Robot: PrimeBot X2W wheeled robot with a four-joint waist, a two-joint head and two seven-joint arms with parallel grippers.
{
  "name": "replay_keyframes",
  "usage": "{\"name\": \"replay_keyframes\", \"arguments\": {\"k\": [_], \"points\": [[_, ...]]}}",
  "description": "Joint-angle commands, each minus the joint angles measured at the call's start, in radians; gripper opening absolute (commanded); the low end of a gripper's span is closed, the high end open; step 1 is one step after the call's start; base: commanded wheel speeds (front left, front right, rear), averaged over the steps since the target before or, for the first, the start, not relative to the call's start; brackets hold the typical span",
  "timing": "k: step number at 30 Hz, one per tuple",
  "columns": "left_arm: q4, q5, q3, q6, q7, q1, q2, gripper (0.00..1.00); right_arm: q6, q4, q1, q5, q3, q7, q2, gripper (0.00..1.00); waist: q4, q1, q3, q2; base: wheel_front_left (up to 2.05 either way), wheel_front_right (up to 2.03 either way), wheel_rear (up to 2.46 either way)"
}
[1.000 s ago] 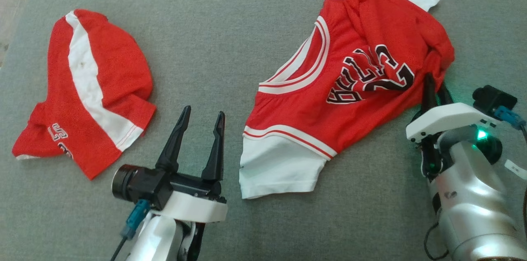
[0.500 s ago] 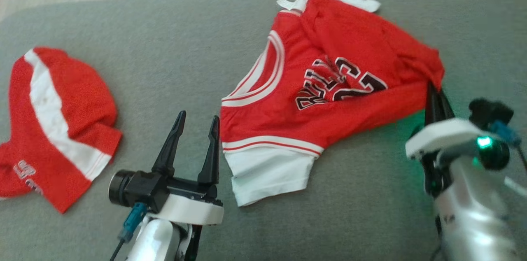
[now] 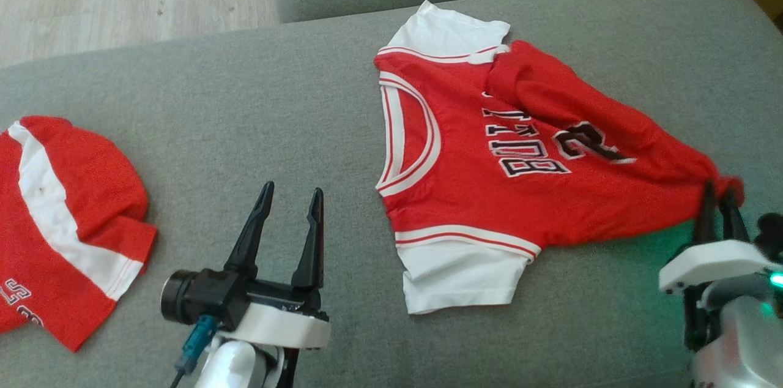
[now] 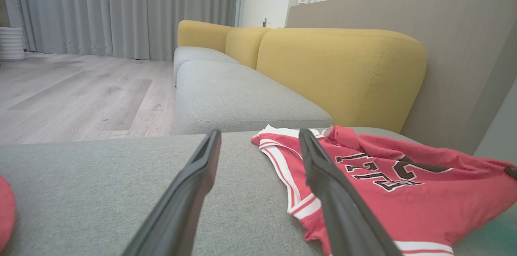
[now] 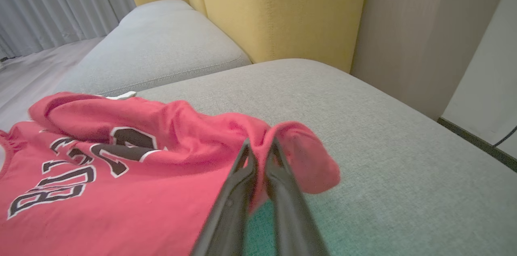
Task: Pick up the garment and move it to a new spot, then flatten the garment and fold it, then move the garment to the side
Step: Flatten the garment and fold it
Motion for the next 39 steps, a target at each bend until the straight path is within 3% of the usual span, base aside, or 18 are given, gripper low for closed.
{"name": "replay_keyframes", "arguments": {"k": [1,6,13,26,34,39], "points": [[-0.032,-0.002,0.031,0.004,-0.006,-0.015,0.001,1.00,0.007,-0.038,-0.008,0.008,0.041,0.001,-0.002,1.00,-0.001,0.0001,-0.004,0.0000,0.00,0.00,0.00],[-0.026,-0.002,0.034,0.001,-0.006,-0.006,0.001,1.00,0.007,-0.090,0.019,0.052,0.129,-0.011,-0.002,1.00,-0.004,0.0001,-0.018,0.0000,0.00,0.00,0.00],[-0.026,-0.002,0.034,-0.002,-0.006,0.007,0.001,1.00,0.007,-0.223,0.104,0.134,0.356,-0.023,-0.002,1.00,-0.001,0.0001,-0.041,0.0000,0.00,0.00,0.00],[-0.030,-0.003,0.017,0.000,-0.006,0.011,0.001,1.00,0.007,-0.288,0.133,0.143,0.479,0.007,-0.002,1.00,0.076,0.0001,-0.041,0.0000,0.00,0.00,0.00],[-0.031,-0.011,0.000,0.001,-0.006,-0.001,0.001,1.00,0.007,-0.242,0.063,0.145,0.633,0.098,-0.002,1.00,0.156,0.0001,0.003,0.0000,0.00,0.00,0.00],[-0.031,-0.021,-0.014,-0.001,-0.006,-0.030,0.001,1.00,0.007,-0.107,-0.033,0.187,0.711,0.163,-0.002,1.00,0.217,0.0001,0.043,0.0000,0.00,0.00,0.00]]}}
